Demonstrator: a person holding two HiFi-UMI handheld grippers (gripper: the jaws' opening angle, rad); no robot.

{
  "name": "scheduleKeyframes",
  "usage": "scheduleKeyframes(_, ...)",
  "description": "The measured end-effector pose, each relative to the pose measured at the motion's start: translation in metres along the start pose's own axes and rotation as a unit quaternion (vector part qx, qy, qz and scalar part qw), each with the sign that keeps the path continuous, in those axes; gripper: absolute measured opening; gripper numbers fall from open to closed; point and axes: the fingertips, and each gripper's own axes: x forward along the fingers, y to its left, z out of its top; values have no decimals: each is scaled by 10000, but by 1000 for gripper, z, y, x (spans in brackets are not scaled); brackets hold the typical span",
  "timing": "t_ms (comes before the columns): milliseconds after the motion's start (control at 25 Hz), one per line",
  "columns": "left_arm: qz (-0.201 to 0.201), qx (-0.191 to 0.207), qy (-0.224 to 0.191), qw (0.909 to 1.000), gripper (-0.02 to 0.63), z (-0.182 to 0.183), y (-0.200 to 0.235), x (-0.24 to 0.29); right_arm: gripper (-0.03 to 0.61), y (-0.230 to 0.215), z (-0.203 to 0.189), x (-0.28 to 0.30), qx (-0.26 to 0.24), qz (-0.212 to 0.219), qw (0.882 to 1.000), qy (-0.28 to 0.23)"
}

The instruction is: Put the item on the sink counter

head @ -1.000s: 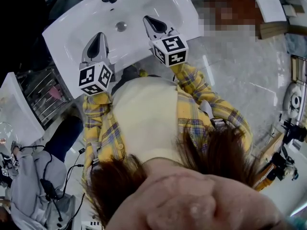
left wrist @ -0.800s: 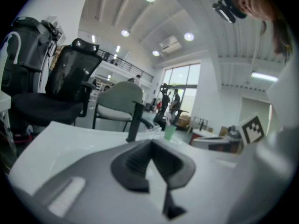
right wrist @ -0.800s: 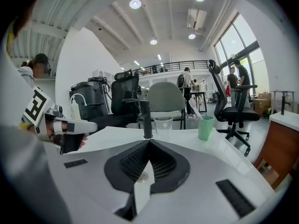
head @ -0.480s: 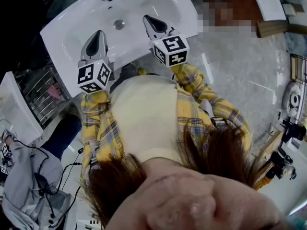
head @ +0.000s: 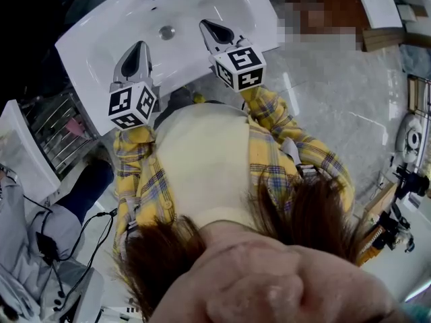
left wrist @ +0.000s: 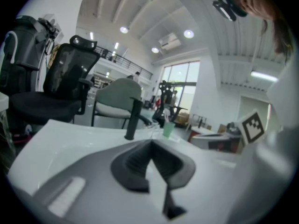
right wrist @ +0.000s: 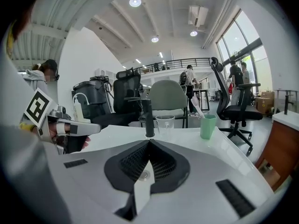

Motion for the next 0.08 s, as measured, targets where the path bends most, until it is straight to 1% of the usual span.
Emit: scheduleKeyframes(80, 12, -9, 18, 10000, 5, -1, 1, 0, 12, 0, 0, 1, -8, 21, 10000, 12)
